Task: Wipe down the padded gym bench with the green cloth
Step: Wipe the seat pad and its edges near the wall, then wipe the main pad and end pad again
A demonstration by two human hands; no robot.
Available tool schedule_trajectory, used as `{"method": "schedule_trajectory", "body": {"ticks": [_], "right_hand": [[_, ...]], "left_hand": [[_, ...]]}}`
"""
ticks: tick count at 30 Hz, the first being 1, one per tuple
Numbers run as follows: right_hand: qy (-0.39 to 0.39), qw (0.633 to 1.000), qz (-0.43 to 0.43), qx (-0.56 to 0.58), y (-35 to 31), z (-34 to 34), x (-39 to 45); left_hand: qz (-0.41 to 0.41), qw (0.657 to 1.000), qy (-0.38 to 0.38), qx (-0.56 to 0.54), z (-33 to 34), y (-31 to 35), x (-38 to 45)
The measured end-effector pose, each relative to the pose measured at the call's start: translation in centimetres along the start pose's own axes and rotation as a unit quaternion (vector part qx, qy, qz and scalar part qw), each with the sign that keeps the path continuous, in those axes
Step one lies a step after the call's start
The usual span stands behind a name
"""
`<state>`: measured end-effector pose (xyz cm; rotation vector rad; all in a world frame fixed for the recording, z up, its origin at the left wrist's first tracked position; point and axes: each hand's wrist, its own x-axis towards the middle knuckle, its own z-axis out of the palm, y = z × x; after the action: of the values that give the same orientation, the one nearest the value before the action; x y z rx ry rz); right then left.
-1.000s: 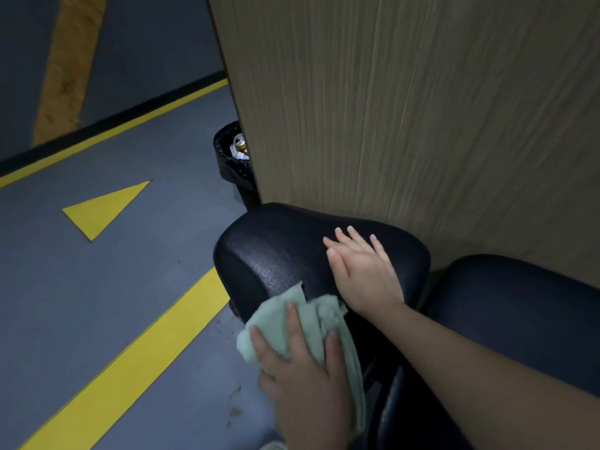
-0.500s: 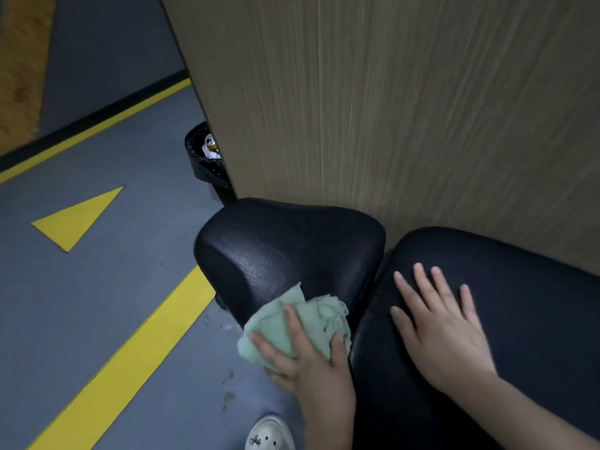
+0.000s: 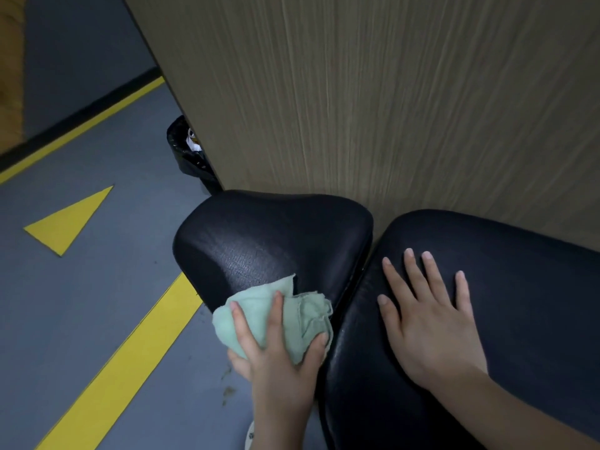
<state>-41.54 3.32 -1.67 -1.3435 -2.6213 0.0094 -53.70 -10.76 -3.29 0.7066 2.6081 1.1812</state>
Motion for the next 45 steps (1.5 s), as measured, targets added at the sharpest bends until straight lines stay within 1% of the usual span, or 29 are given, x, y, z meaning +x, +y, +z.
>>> {"method": "schedule_trajectory", "body": {"ticks": [6,8,11,13,15,17,19,21,23,25,27,28,30,32,36,39,42,43,45], "right_hand": [[0.002,1.000,0.005,-0.006,-0.1,0.1,0.0],[-0.003,1.000,0.005,-0.009,-0.1,0.2,0.0],[0.005,1.000,0.011,-0.006,-0.1,0.1,-0.2],[0.006,1.000,0.009,-0.009,-0.1,0.1,-0.1],[0.010,1.000,0.010,-0.008,-0.1,0.1,-0.1],[0.006,1.000,0.013,-0.008,-0.1,0.0,0.1],[-0.006,1.000,0.015,-0.011,-0.2,-0.1,0.2],[-0.016,1.000,0.015,-0.011,-0.1,-0.3,0.2],[-0.025,1.000,0.012,-0.011,-0.2,-0.4,0.2],[-0.025,1.000,0.011,-0.010,-0.2,-0.4,0.2],[-0.021,1.000,0.012,-0.007,-0.2,-0.4,0.2],[-0.022,1.000,0.013,-0.007,-0.2,-0.3,0.2],[-0.022,1.000,0.015,-0.006,-0.3,-0.2,0.2],[-0.016,1.000,0.019,-0.006,-0.4,0.0,0.3],[-0.027,1.000,0.007,-0.013,-0.3,-0.2,0.5],[-0.061,0.998,0.011,-0.012,-0.5,-0.6,0.7],[-0.102,0.995,0.016,-0.001,-0.4,-1.5,0.9],[-0.105,0.994,0.012,0.014,-0.4,-1.6,0.9],[-0.122,0.992,0.010,0.043,-0.3,-2.1,0.9]], "left_hand": [[-0.109,0.994,-0.014,0.012,-0.1,2.9,1.9],[-0.119,0.990,-0.027,0.074,-0.4,3.3,3.3],[-0.095,0.977,-0.052,0.183,-1.1,3.1,6.2],[-0.065,0.966,-0.075,0.239,-1.5,2.9,9.1],[-0.016,0.955,-0.102,0.276,-1.7,3.1,12.0],[0.052,0.939,-0.108,0.321,-1.8,3.4,14.0],[0.137,0.919,-0.102,0.356,-2.0,3.4,14.1],[0.237,0.901,-0.115,0.345,-2.7,2.5,12.6],[0.325,0.881,-0.151,0.310,-3.8,0.4,9.9],[0.374,0.860,-0.183,0.294,-5.1,-2.1,7.2],[0.410,0.844,-0.186,0.291,-5.9,-3.6,5.8],[0.419,0.841,-0.179,0.290,-5.8,-3.7,5.8],[0.412,0.848,-0.169,0.287,-5.1,-2.7,6.2],[0.398,0.849,-0.180,0.298,-4.3,-0.9,6.7],[0.414,0.816,-0.220,0.337,-2.4,2.9,9.5],[0.394,0.829,-0.229,0.324,-0.4,5.4,12.3],[0.403,0.837,-0.206,0.309,-0.1,5.0,12.4],[0.414,0.833,-0.198,0.308,-0.5,4.2,11.6],[0.429,0.838,-0.181,0.283,-1.3,2.7,9.1]]}}
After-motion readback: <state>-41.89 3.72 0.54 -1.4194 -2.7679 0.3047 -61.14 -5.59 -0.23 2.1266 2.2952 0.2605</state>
